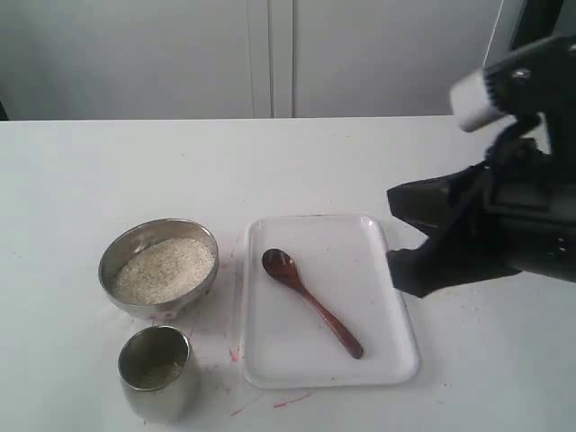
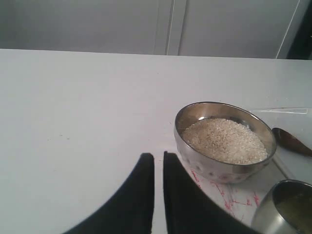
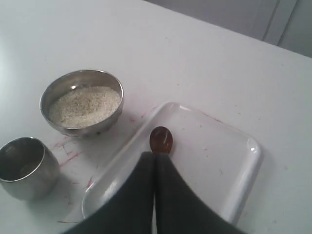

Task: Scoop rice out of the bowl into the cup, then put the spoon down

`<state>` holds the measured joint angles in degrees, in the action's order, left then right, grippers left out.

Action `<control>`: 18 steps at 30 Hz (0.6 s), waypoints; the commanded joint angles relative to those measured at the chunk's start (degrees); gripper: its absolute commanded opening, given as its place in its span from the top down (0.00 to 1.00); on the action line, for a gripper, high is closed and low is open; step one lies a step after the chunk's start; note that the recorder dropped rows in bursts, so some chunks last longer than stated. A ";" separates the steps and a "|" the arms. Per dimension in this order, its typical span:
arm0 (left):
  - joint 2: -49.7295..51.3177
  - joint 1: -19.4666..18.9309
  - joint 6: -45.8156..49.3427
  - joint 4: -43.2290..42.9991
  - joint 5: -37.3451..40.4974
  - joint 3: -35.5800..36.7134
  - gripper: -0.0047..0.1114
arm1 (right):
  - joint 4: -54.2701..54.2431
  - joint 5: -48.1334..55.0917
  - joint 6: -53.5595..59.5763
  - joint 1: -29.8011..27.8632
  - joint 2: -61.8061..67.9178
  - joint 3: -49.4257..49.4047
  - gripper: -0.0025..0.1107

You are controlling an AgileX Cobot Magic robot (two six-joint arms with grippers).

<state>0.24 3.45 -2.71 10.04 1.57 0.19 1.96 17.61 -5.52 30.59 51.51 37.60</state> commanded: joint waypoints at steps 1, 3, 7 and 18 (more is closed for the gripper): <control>-0.24 0.13 -0.11 0.53 -0.21 -0.19 0.84 | -0.04 -2.78 -0.28 -0.36 -7.51 -4.73 0.98; -0.24 0.13 -0.11 0.53 -0.21 -0.19 0.84 | -0.04 -3.77 -0.28 -0.36 -10.99 -6.78 0.98; -0.24 0.13 -0.11 0.53 -0.21 -0.19 0.84 | -0.77 -6.01 -0.28 -0.36 -17.52 -11.22 0.98; -0.24 0.13 -0.11 0.53 -0.21 -0.19 0.84 | -2.57 -11.47 -2.31 -0.36 -33.44 -23.28 0.98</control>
<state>0.24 3.45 -2.71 10.04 1.57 0.19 0.00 8.07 -6.50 30.46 21.20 16.99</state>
